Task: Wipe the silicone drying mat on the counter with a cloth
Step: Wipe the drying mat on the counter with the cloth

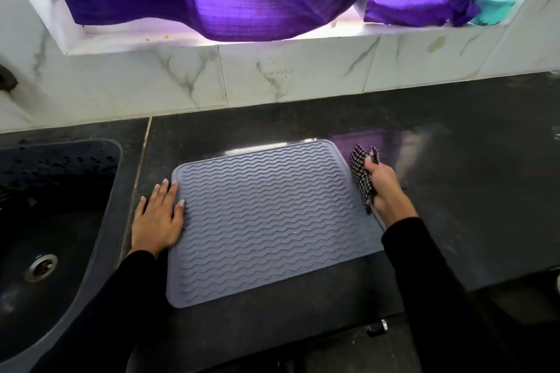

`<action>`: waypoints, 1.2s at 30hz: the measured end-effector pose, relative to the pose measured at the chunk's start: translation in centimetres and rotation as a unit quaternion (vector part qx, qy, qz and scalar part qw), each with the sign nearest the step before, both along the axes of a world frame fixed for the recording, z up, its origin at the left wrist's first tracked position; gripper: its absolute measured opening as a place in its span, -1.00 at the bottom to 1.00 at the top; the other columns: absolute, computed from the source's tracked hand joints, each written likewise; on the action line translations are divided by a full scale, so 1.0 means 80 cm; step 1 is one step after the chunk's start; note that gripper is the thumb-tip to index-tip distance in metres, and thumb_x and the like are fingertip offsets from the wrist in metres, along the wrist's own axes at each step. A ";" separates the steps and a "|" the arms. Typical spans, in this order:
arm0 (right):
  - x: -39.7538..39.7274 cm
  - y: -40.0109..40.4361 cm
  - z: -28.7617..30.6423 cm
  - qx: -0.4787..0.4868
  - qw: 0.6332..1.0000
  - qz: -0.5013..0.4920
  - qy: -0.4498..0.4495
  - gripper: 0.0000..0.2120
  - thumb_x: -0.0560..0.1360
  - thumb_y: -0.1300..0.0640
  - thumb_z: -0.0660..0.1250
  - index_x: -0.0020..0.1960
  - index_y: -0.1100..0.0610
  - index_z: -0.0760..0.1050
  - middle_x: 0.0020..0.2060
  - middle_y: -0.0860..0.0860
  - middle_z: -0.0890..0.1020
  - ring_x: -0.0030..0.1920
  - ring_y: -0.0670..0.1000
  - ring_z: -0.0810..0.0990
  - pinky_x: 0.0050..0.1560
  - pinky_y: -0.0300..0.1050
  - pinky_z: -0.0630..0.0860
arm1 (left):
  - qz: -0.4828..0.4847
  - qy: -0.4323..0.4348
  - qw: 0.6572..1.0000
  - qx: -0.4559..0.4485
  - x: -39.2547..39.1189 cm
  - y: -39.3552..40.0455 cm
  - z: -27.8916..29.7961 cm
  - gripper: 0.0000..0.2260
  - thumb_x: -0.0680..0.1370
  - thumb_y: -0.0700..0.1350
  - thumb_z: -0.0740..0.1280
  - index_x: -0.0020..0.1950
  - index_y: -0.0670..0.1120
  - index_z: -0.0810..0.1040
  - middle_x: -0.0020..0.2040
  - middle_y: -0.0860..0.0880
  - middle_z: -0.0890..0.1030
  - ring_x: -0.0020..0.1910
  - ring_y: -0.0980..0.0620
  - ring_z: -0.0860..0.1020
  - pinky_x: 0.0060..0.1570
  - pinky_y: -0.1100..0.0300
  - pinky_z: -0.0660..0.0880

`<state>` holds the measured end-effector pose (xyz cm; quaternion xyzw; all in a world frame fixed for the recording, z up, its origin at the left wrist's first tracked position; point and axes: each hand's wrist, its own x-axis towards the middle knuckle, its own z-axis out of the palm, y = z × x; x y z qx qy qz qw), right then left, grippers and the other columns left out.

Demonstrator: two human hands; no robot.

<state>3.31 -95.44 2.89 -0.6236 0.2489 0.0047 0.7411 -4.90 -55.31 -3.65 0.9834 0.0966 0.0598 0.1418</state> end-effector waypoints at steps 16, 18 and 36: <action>-0.012 0.075 -0.060 -0.663 0.715 0.217 -0.058 -0.35 0.55 0.03 0.10 0.52 0.18 -0.12 0.53 0.09 -0.03 0.52 0.04 -0.03 0.51 -0.03 -0.02 | 0.010 -0.005 1.000 0.018 0.004 0.005 -0.008 -0.38 0.49 0.13 -0.19 0.51 -0.10 0.09 0.53 0.01 0.11 0.51 0.08 0.05 0.45 0.05 -0.06; -0.014 0.074 -0.057 -0.676 0.698 0.230 -0.054 -0.35 0.55 0.04 0.08 0.52 0.20 -0.13 0.53 0.12 -0.04 0.52 0.06 -0.03 0.51 -0.01 -0.01 | 0.002 -0.004 1.000 0.025 0.004 0.007 -0.008 -0.33 0.47 0.16 -0.22 0.51 -0.09 0.10 0.52 0.01 0.13 0.51 0.07 0.06 0.45 0.03 -0.03; -0.062 0.193 -0.047 -0.589 0.741 0.300 -0.121 -0.45 0.56 0.11 -0.07 0.51 0.25 -0.01 0.51 0.15 0.05 0.52 0.07 -0.01 0.50 -0.04 -0.15 | -0.002 0.007 1.000 0.010 0.002 0.005 -0.004 -0.31 0.45 0.17 -0.29 0.52 -0.11 0.03 0.54 -0.02 0.05 0.52 0.04 -0.01 0.46 0.02 -0.11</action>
